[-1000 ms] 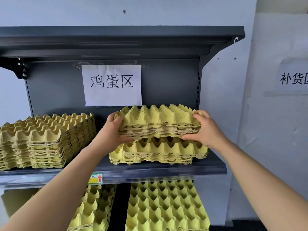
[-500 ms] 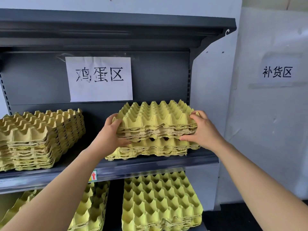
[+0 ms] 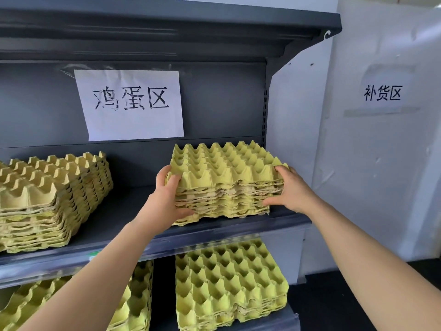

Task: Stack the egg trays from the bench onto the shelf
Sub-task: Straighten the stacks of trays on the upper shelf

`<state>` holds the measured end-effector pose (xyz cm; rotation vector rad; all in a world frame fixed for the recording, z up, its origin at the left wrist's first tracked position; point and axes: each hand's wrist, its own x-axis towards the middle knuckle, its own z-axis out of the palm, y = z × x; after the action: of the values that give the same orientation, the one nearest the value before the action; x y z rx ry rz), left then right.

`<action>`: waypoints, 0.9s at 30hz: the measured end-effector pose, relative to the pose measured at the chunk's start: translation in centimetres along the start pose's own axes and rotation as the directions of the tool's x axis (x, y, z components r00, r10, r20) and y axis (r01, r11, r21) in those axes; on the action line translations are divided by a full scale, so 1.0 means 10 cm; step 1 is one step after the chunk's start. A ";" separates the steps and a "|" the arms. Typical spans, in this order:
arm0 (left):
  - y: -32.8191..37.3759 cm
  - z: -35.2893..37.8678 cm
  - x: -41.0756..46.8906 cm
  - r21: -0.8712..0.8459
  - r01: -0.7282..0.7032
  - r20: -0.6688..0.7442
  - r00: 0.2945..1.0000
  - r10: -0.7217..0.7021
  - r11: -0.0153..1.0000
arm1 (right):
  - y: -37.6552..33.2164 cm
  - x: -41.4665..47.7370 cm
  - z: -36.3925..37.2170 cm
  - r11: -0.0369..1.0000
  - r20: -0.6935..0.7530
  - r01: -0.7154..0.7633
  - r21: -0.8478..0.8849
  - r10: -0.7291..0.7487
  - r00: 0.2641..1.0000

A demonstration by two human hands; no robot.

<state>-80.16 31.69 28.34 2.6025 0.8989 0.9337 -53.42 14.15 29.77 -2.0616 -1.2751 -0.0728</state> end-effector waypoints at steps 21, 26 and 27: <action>-0.22 -0.48 -0.02 -0.052 -0.042 -0.072 0.997 0.038 0.998 | -0.48 0.00 0.03 0.997 -0.077 0.075 0.032 -0.072 0.994; -0.35 -0.29 -0.13 -0.037 -0.009 -0.030 1.000 0.008 0.999 | -0.34 -0.02 0.23 0.999 -0.001 0.038 -0.025 -0.038 0.999; -0.35 -0.26 -0.14 -0.038 -0.007 -0.029 1.000 0.006 0.999 | -0.31 -0.03 0.25 0.999 0.011 0.034 -0.034 -0.033 0.999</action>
<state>-84.32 33.61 28.18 2.5685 0.8713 0.9827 -56.81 16.26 29.44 -2.0721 -1.3236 -0.0998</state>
